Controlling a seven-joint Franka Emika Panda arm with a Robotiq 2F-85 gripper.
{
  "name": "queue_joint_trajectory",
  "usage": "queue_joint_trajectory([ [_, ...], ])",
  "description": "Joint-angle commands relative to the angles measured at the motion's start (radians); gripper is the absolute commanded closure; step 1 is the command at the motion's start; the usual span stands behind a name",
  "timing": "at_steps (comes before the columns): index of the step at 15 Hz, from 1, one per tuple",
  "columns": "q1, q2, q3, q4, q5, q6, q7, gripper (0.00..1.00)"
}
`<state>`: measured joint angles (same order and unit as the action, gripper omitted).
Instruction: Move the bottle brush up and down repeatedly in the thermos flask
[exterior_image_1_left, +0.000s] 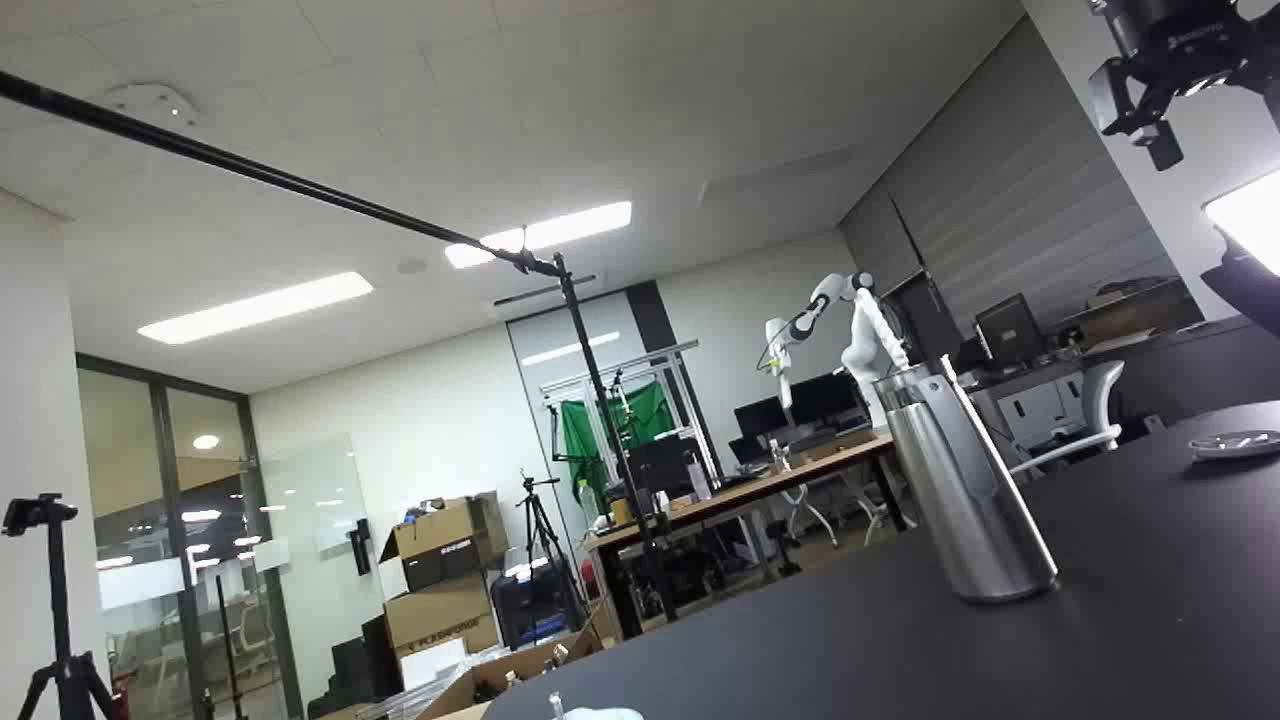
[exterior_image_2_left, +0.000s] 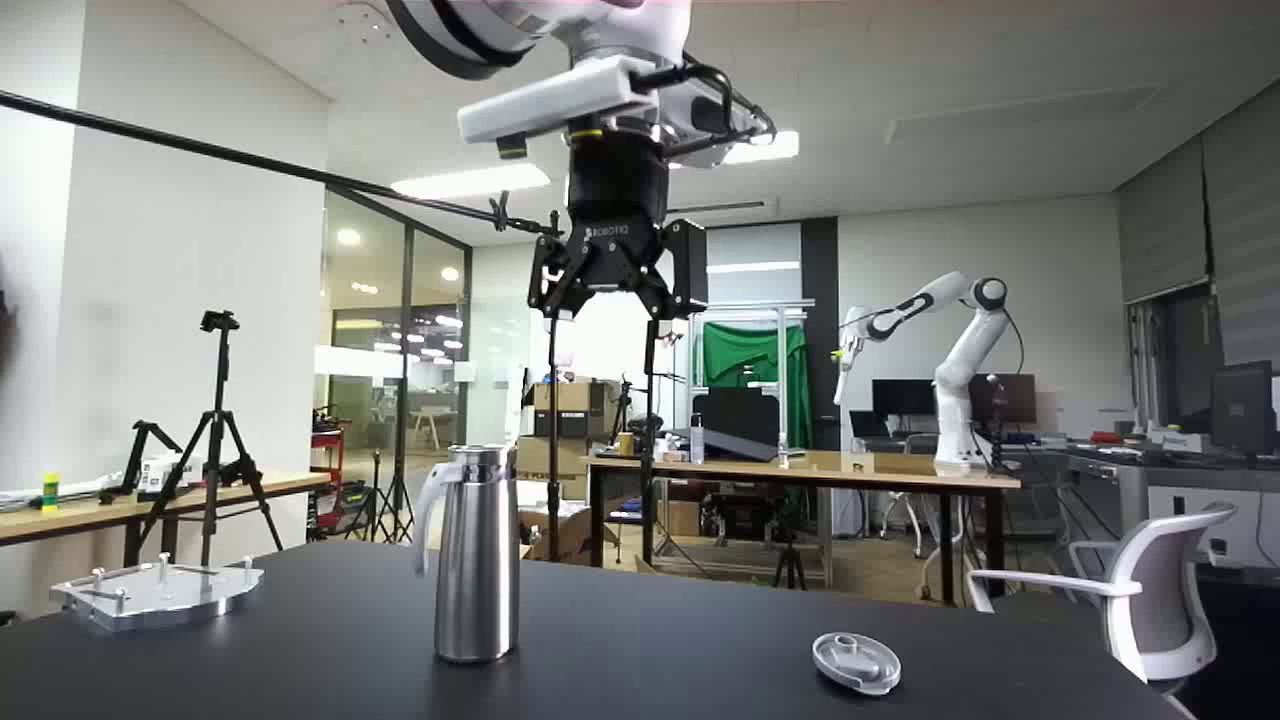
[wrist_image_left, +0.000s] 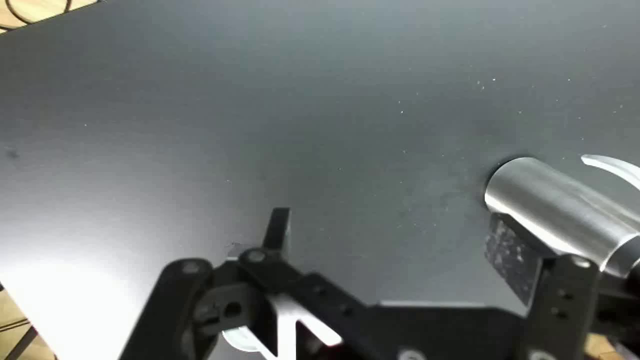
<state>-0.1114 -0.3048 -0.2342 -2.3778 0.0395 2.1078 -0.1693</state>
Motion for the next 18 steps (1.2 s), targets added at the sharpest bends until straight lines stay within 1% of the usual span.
queue_joint_trajectory([
  [1,-0.014,0.002,0.013,0.002,0.005,-0.002,-0.004,0.0],
  [14,-0.015,0.001,0.016,0.003,-0.006,0.008,-0.006,0.0],
  [16,-0.007,0.015,0.033,0.032,-0.009,0.025,0.01,0.0],
  [18,0.011,0.045,0.053,0.091,0.0,0.023,0.003,0.0],
])
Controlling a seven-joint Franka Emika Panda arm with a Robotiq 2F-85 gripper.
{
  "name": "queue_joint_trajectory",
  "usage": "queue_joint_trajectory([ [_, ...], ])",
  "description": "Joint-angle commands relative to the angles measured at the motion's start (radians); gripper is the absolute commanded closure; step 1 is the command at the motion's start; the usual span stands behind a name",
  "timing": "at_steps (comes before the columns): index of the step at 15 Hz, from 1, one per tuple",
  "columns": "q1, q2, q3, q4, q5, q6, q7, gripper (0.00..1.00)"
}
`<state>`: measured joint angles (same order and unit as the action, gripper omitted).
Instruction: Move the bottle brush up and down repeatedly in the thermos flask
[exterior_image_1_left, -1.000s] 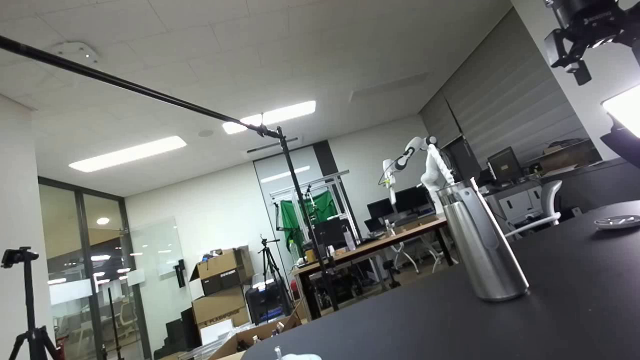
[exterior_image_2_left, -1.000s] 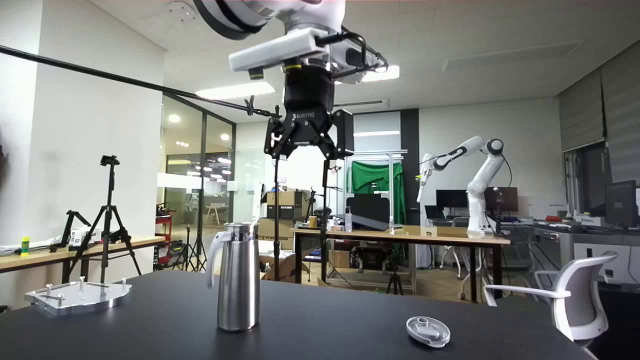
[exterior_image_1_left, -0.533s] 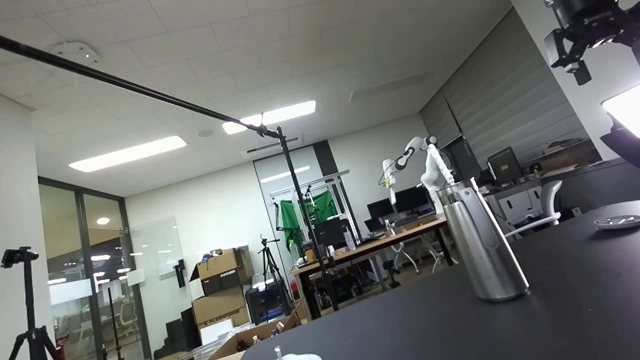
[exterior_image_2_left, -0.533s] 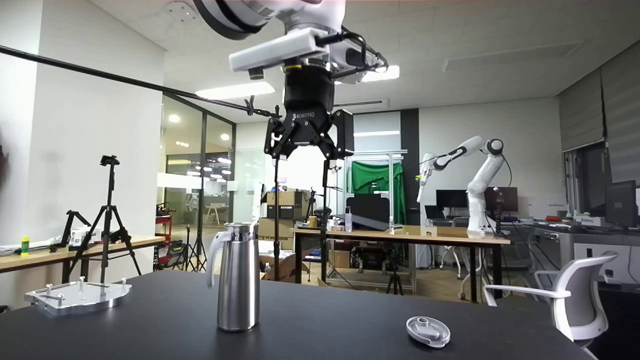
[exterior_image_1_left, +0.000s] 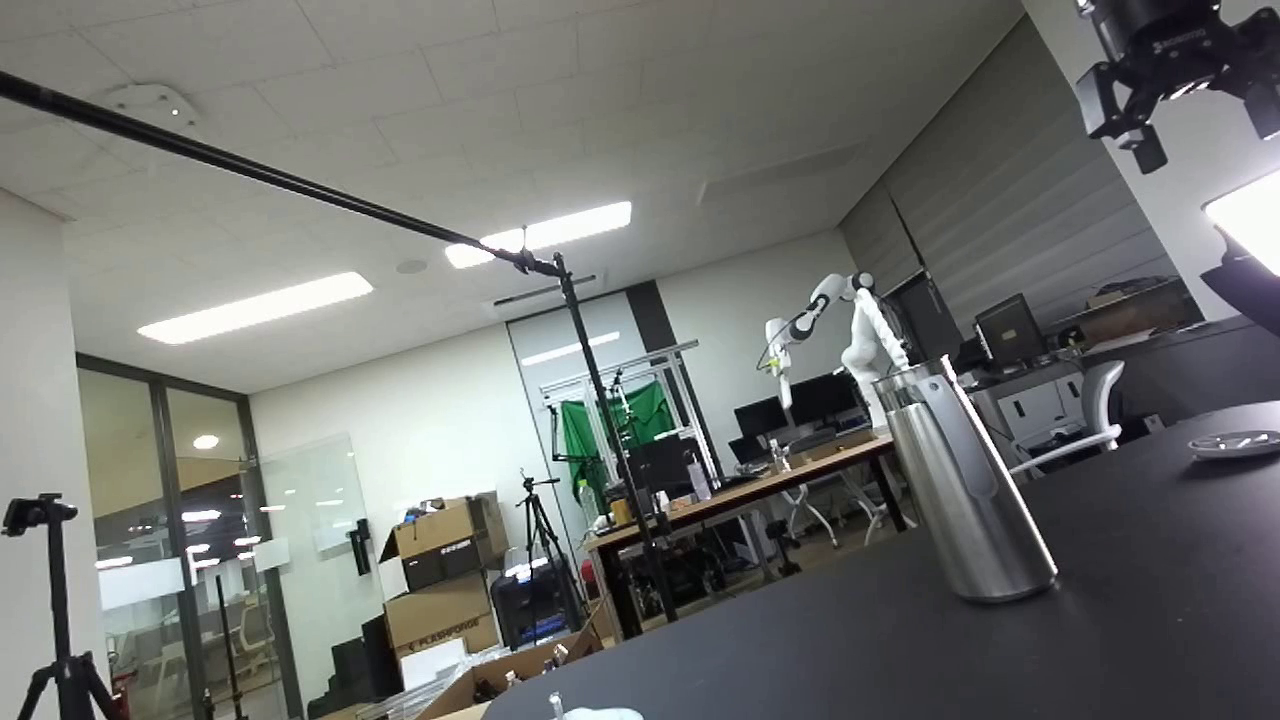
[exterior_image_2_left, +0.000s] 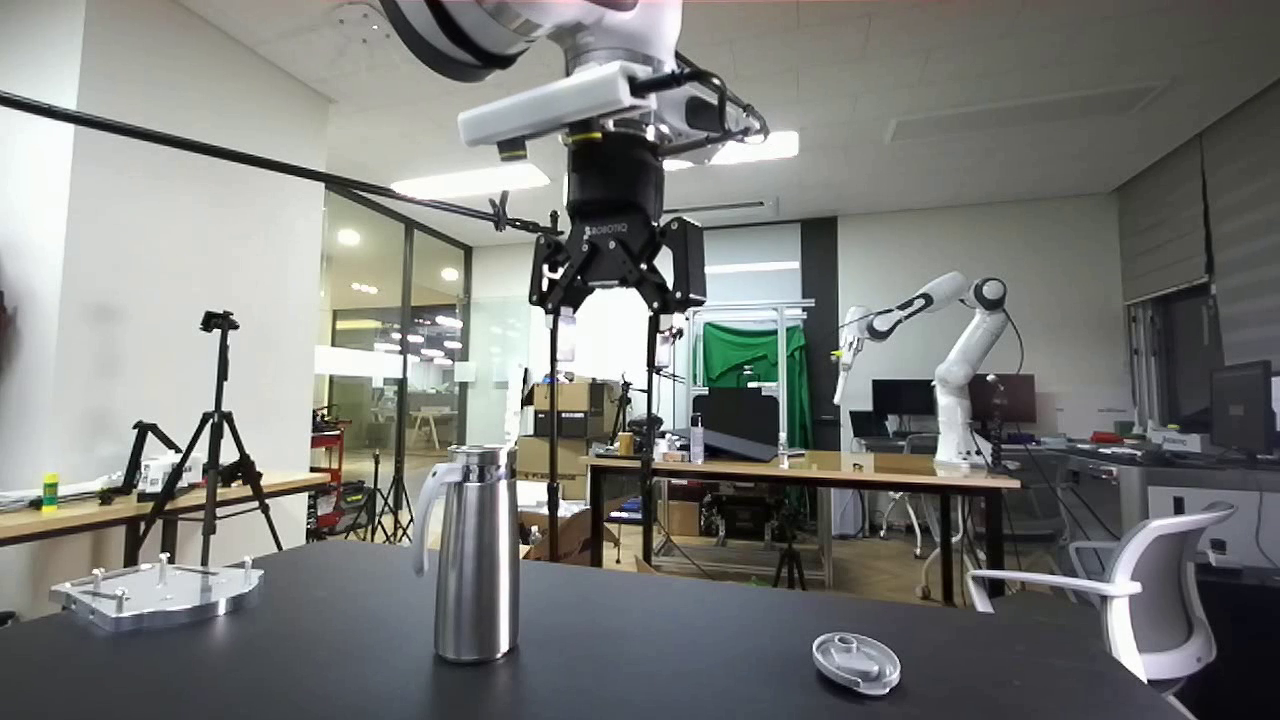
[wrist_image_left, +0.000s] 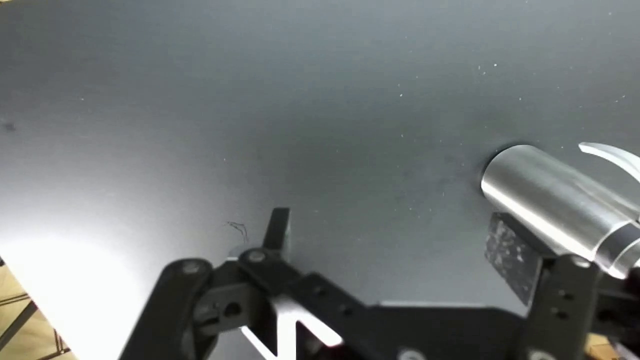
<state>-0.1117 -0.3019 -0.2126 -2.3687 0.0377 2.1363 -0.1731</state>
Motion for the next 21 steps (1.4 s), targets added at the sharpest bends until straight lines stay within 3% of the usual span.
queue_joint_trajectory([
  [1,0.02,0.061,0.045,0.117,0.002,-0.009,0.006,0.0],
  [6,0.065,0.186,0.135,0.34,-0.023,-0.063,0.058,0.0],
  [15,0.181,0.494,0.278,0.815,-0.038,-0.338,0.266,0.0],
  [21,0.21,0.614,0.28,0.872,-0.021,-0.333,0.282,0.0],
])
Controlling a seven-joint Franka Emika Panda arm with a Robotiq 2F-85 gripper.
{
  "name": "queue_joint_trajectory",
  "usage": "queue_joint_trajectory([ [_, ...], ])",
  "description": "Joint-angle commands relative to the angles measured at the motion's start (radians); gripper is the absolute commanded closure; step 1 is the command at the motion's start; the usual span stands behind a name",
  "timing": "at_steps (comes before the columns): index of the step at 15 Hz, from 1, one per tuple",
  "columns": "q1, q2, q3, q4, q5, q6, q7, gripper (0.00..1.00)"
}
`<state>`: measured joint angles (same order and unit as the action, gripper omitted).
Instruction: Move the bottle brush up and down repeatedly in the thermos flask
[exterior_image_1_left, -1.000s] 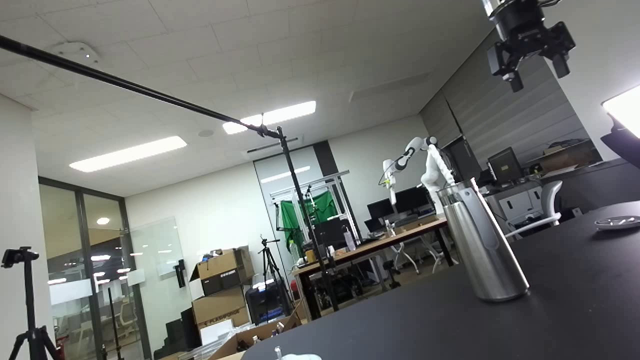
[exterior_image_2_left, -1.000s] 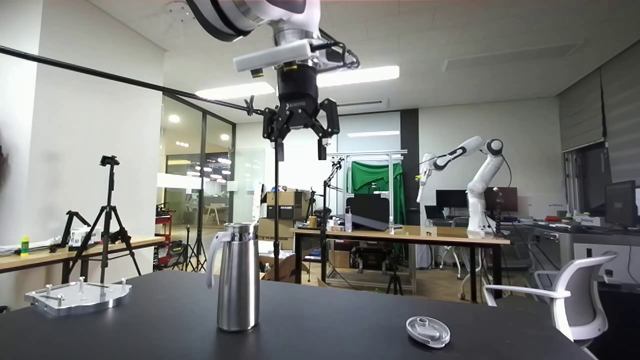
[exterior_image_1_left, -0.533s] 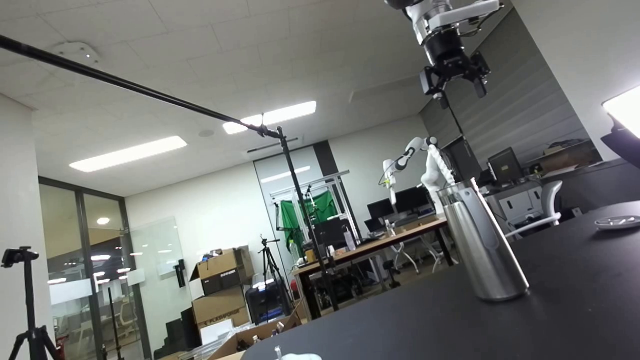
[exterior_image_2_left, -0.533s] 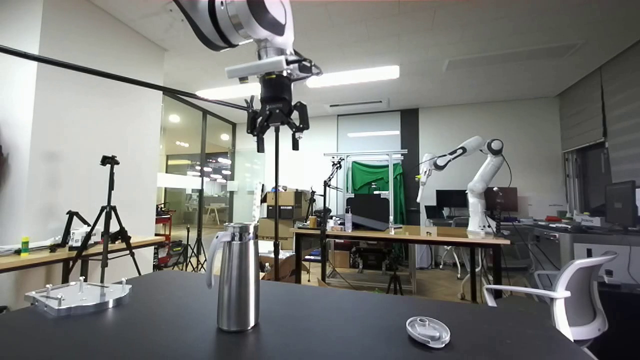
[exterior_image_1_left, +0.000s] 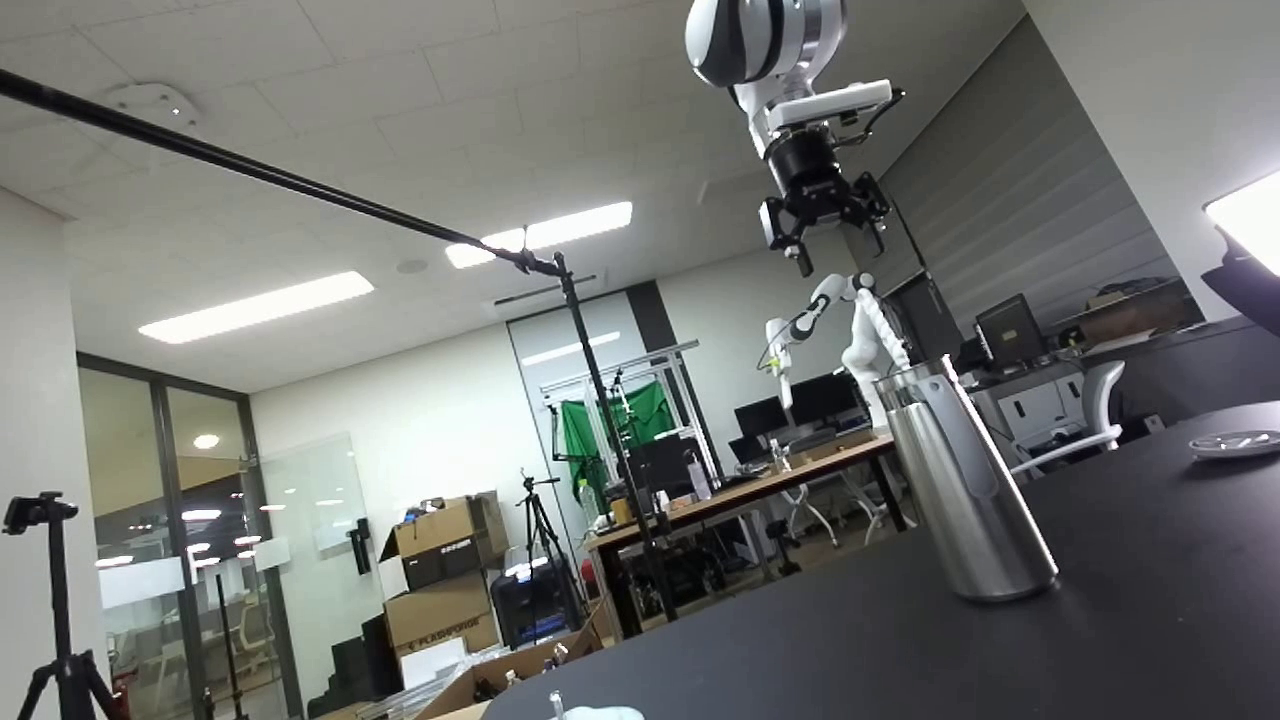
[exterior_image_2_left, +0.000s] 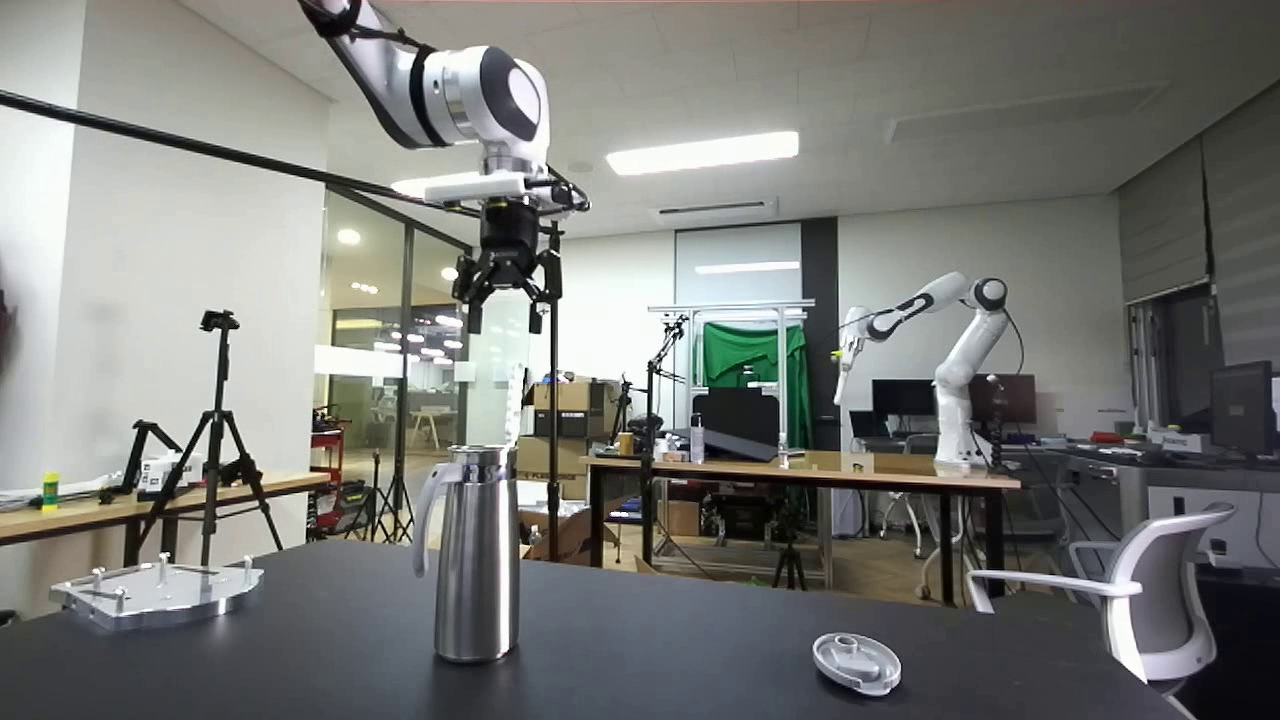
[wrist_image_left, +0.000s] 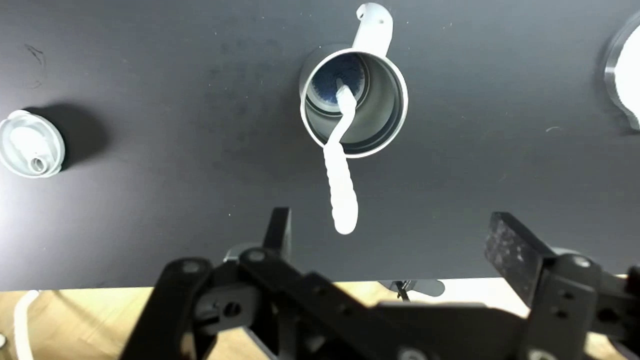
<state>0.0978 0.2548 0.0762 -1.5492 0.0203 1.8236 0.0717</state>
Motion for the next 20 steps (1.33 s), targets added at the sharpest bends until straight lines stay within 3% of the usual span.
queue_joint_trajectory([
  [1,0.0,0.069,-0.013,0.045,-0.009,-0.013,0.038,0.0],
  [5,0.003,0.113,-0.024,0.018,-0.018,0.007,0.037,0.0],
  [6,0.004,0.124,-0.025,0.016,-0.016,0.008,0.038,0.25],
  [7,0.006,0.13,-0.026,0.014,-0.018,0.013,0.04,0.26],
  [15,0.0,0.122,-0.022,-0.008,-0.004,0.037,0.018,0.83],
  [18,-0.003,0.104,-0.019,-0.025,0.001,0.041,0.005,0.99],
  [20,-0.008,0.08,-0.015,-0.033,0.01,0.031,-0.015,0.96],
])
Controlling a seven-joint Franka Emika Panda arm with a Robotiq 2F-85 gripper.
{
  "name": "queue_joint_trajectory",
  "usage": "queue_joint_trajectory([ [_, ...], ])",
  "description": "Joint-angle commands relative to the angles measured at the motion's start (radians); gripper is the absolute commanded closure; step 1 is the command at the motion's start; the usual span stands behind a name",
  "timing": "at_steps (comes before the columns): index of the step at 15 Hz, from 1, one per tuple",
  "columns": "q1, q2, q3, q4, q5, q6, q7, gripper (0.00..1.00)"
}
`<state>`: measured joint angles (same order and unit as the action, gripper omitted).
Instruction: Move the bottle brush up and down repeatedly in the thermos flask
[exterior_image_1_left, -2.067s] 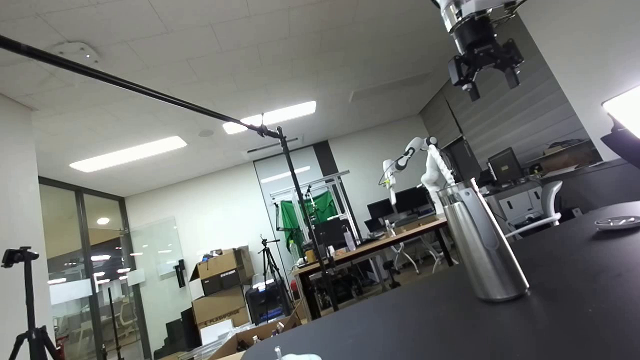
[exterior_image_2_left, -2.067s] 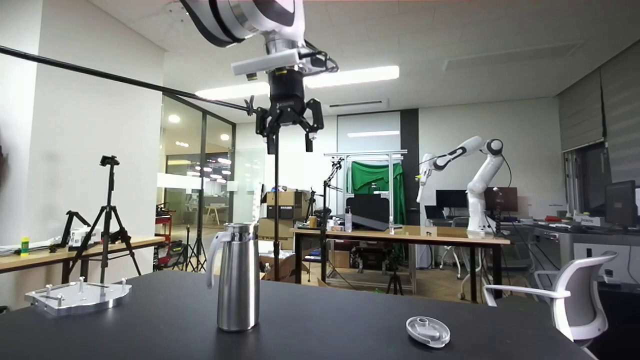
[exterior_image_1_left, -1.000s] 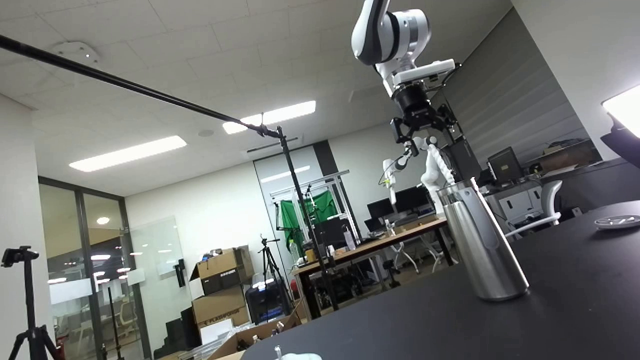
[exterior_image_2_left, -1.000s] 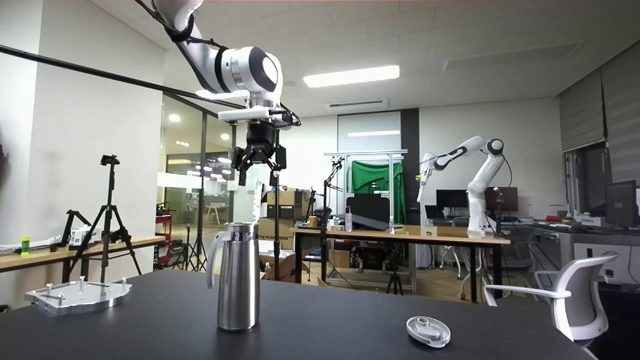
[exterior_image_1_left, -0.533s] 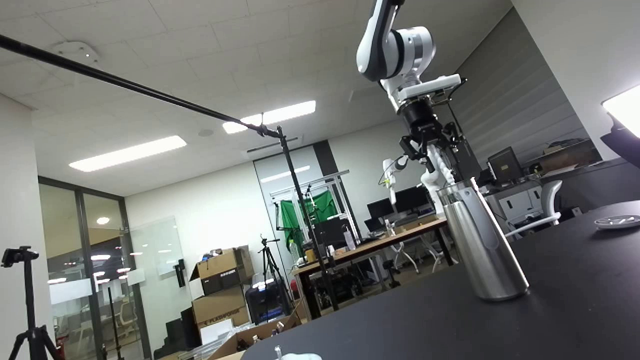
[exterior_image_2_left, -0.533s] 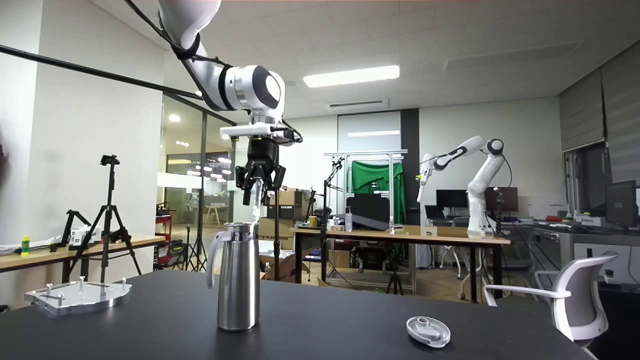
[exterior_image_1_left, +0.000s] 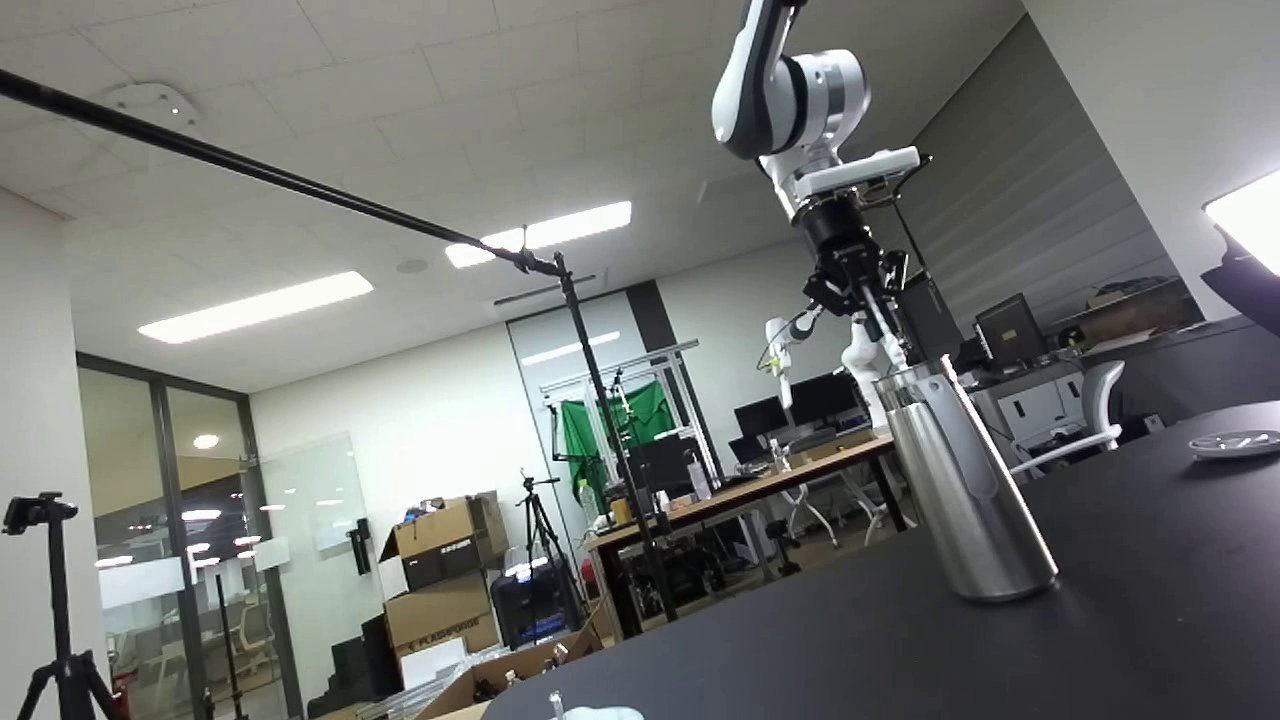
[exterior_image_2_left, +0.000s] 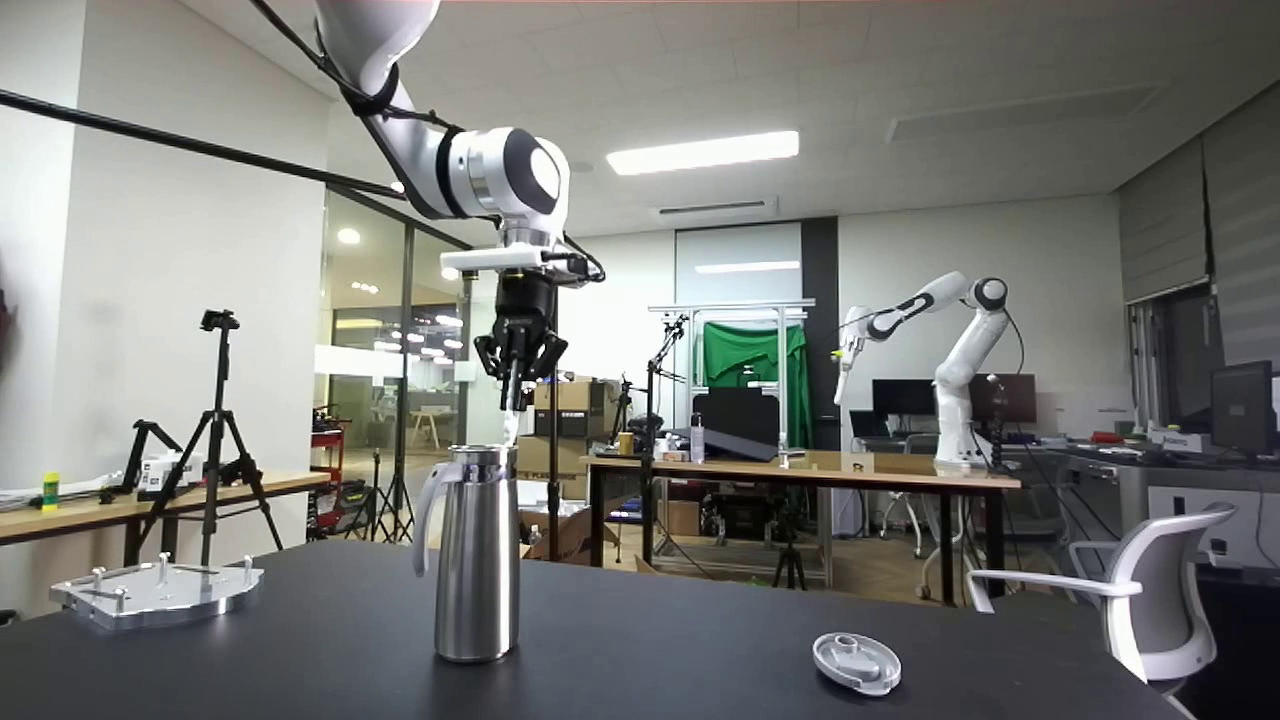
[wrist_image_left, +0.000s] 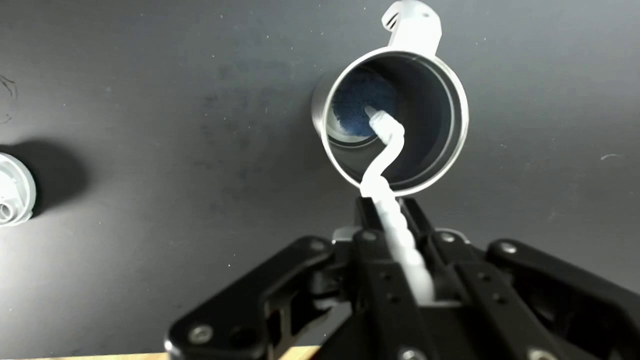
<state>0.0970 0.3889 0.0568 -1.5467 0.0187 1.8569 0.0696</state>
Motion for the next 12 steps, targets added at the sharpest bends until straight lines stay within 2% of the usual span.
queue_joint_trajectory([
  [1,-0.01,-0.076,0.006,-0.043,0.016,-0.006,-0.028,0.96],
  [8,-0.039,-0.276,0.009,-0.055,0.078,-0.068,-0.188,0.96],
  [10,-0.046,-0.303,0.001,-0.049,0.089,-0.092,-0.221,0.96],
  [12,-0.051,-0.312,-0.006,-0.087,0.073,-0.069,-0.231,0.96],
])
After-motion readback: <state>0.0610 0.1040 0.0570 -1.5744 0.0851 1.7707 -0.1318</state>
